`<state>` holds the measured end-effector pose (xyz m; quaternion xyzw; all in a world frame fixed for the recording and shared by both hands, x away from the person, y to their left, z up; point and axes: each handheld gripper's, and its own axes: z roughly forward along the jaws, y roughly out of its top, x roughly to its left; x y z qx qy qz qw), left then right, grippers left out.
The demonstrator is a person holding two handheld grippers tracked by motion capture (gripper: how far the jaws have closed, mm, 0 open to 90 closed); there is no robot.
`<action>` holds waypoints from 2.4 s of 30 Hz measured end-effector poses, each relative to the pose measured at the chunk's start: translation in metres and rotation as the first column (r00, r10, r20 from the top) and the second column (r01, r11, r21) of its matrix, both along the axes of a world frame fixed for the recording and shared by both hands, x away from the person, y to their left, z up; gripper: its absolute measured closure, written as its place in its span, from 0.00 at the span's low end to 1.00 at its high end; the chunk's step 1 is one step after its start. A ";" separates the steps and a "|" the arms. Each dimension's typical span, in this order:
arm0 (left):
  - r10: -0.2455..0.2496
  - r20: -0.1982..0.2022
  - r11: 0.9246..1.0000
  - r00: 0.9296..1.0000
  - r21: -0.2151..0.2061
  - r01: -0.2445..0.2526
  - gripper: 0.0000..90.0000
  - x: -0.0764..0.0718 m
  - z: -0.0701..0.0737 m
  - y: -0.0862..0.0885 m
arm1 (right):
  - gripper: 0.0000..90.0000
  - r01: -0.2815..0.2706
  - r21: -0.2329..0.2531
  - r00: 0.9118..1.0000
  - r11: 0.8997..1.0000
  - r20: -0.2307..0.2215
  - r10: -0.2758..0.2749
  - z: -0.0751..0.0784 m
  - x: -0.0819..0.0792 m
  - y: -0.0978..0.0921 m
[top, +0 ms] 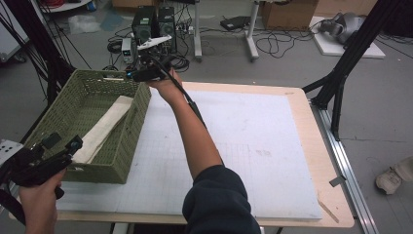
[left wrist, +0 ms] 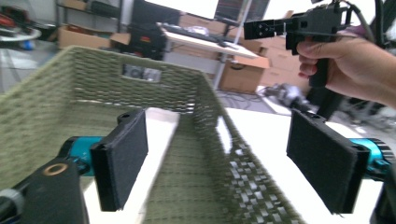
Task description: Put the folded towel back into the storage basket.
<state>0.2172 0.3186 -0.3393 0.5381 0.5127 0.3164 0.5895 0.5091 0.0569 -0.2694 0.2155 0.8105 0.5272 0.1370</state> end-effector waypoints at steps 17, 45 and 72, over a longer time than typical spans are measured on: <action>-0.248 0.000 0.968 0.969 0.048 0.247 0.21 0.018 0.006 -0.059 | 0.20 0.061 -0.020 0.998 0.998 0.020 -0.061 0.020 -0.056 -0.134; -0.589 -0.003 0.801 0.808 0.129 0.584 0.22 0.047 -0.006 -0.161 | 0.19 0.372 0.055 0.926 0.927 0.044 -0.375 -0.057 -0.199 -0.340; -0.596 -0.018 0.781 0.803 0.218 0.585 0.21 0.050 -0.061 -0.203 | 0.18 0.512 0.026 0.856 0.858 0.066 -0.513 -0.133 -0.277 -0.378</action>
